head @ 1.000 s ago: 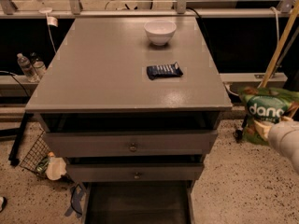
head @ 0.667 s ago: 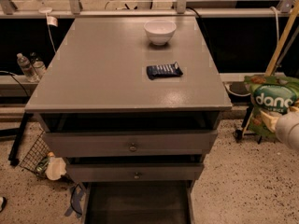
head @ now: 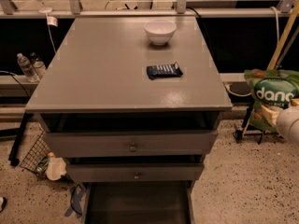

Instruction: Pick green rice chip bag from bottom drawer and place on counter

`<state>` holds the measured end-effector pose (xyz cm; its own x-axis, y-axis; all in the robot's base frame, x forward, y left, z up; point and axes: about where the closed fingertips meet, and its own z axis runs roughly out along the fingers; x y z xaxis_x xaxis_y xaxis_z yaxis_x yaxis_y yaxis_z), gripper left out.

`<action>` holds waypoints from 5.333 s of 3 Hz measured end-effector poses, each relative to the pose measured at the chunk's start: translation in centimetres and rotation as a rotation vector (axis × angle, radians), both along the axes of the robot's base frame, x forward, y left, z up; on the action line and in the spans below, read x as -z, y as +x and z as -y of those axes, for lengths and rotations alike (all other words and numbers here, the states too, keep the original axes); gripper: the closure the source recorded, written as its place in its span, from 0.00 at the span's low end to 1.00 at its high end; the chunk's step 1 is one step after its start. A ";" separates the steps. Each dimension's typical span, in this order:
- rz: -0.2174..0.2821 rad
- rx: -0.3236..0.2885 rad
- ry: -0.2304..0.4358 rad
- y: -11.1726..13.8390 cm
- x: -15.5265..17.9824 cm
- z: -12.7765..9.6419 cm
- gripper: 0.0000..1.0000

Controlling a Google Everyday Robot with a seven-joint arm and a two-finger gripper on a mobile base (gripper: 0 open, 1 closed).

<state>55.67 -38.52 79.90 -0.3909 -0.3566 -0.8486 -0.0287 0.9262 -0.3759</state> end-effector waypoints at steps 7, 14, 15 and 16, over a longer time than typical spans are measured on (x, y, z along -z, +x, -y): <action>0.264 -0.513 -0.116 6.5 -11.3 -17.8 1.00; 0.146 -0.869 -0.013 8.5 -13.3 -21.3 1.00; 0.164 -0.973 -0.005 9.2 -14.5 -23.7 1.00; 0.118 -1.051 0.018 9.2 -13.0 -25.9 1.00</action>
Offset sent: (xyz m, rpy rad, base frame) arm 0.0485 0.0239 0.0912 -0.0973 -0.1774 0.1766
